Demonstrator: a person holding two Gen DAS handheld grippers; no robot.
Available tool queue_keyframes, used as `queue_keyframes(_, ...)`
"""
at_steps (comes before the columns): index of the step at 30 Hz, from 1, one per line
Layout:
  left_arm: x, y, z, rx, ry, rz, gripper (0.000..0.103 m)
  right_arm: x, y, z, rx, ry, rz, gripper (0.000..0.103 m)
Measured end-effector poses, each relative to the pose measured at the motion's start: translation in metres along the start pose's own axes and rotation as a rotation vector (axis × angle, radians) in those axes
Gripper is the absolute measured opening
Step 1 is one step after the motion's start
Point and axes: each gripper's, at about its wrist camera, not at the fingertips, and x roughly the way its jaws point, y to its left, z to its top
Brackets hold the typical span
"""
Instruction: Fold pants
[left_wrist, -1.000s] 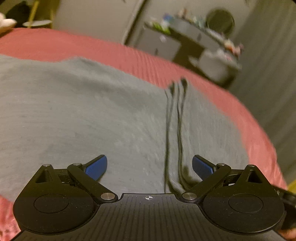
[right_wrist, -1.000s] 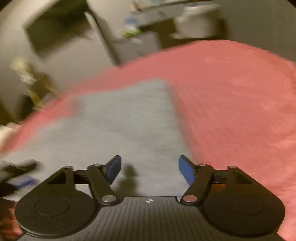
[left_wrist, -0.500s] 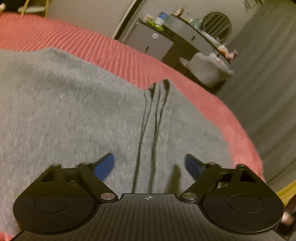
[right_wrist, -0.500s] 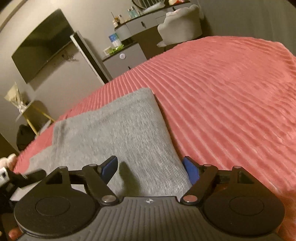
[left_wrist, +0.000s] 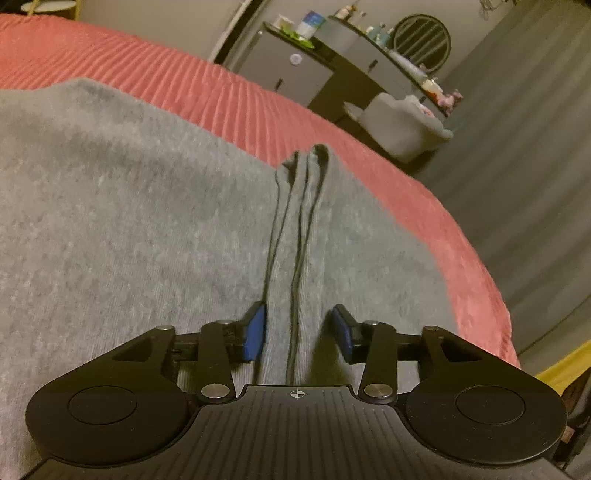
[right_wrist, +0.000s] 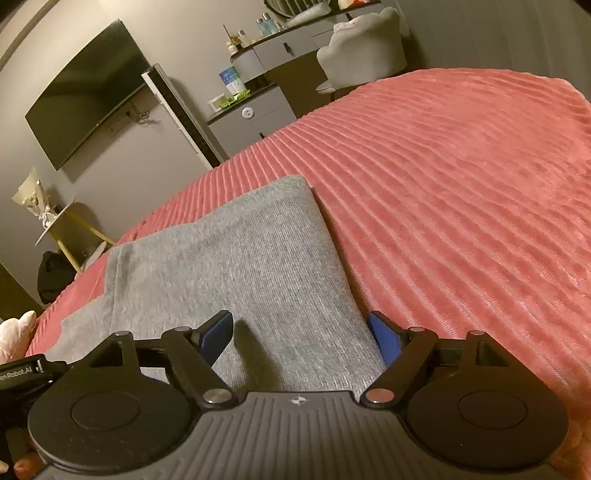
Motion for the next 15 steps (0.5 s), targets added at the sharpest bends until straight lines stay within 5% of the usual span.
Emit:
queue_keyframes(3,0.002,-0.003,0.001,0.003,0.004,0.002,0.047,0.001,0.004,-0.002,-0.026,0.000,-0.008,0.083)
queue_keyframes(5,0.002,-0.002,0.002,-0.009,-0.001,-0.002,0.021,0.001,0.006,-0.003,-0.042,0.000,-0.012,0.084)
queue_keyframes(15,-0.033,0.002,0.009,-0.102,-0.085,-0.135,0.016,-0.008,0.004,0.001,-0.026,-0.064,0.012,0.084)
